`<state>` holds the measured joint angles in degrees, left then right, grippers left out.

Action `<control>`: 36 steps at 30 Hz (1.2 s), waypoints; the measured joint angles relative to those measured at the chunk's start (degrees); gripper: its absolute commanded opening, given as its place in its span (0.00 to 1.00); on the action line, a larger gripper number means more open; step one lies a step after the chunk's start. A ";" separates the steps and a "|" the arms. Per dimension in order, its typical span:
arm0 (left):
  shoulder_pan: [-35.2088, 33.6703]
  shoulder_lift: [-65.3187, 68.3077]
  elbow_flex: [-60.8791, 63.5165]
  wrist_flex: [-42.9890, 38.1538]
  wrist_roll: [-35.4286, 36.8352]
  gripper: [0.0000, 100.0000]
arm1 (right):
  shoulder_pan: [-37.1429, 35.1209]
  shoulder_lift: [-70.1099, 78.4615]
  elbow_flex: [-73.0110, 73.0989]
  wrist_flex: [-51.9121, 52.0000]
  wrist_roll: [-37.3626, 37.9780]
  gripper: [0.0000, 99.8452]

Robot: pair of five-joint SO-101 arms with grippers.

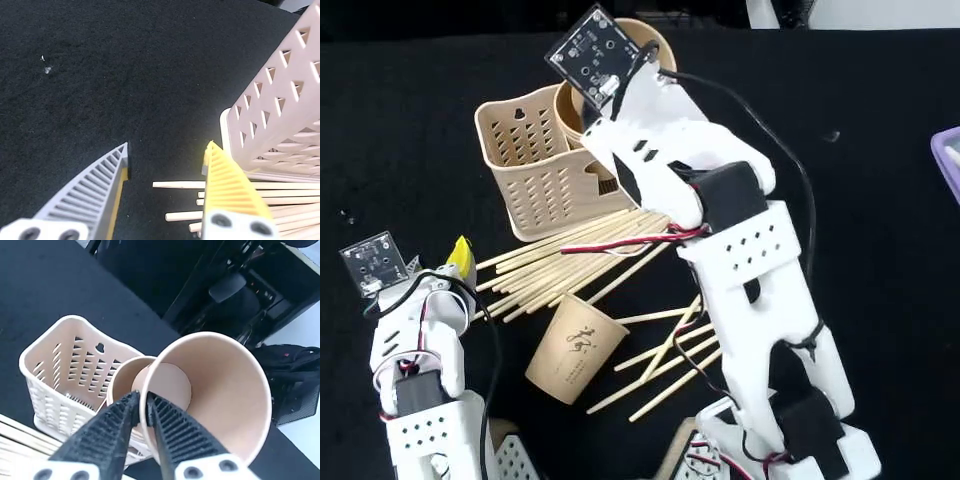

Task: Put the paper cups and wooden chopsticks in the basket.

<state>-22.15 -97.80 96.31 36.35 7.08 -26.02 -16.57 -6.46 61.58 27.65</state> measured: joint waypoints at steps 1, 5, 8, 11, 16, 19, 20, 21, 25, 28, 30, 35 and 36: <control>0.00 0.00 0.00 0.00 0.00 0.24 | 0.00 0.26 -0.53 0.62 0.09 0.06; 0.00 0.00 0.00 0.00 0.00 0.24 | -0.09 0.53 -2.55 3.87 0.26 0.21; 0.00 0.00 0.00 0.00 0.00 0.24 | -0.09 0.53 -4.04 4.57 0.35 0.23; 0.00 0.00 0.00 0.00 0.00 0.24 | -0.09 0.53 -6.33 5.45 0.26 0.19; 0.00 0.00 0.00 0.00 -0.18 0.24 | -0.09 0.53 -11.34 12.40 -2.64 0.13; 0.00 0.00 0.00 0.00 -0.18 0.24 | -0.09 0.53 -14.15 18.37 -2.90 0.13; 0.00 0.00 0.00 0.00 -0.18 0.24 | -0.09 0.53 -15.21 20.84 -3.08 0.13; 0.00 0.00 0.00 0.00 -0.18 0.24 | -0.09 0.53 -16.00 23.47 -3.08 0.13; 0.00 0.00 0.00 0.00 -0.18 0.24 | -1.14 0.53 -18.02 32.35 -3.43 0.13; 0.00 0.00 0.00 0.00 -0.18 0.24 | -4.13 0.53 -17.85 37.36 -3.69 0.13; 0.00 0.00 0.00 0.00 -0.18 0.24 | -6.68 0.35 -14.77 37.71 -5.71 0.13; 0.00 0.00 0.00 0.00 -0.18 0.24 | -14.95 -1.93 1.49 36.75 -9.14 0.13; 0.00 0.00 0.00 0.00 -0.18 0.24 | -16.35 -3.60 4.84 35.78 -9.23 0.13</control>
<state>-22.15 -97.80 96.31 36.35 6.90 -42.37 -20.18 -1.63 97.36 18.42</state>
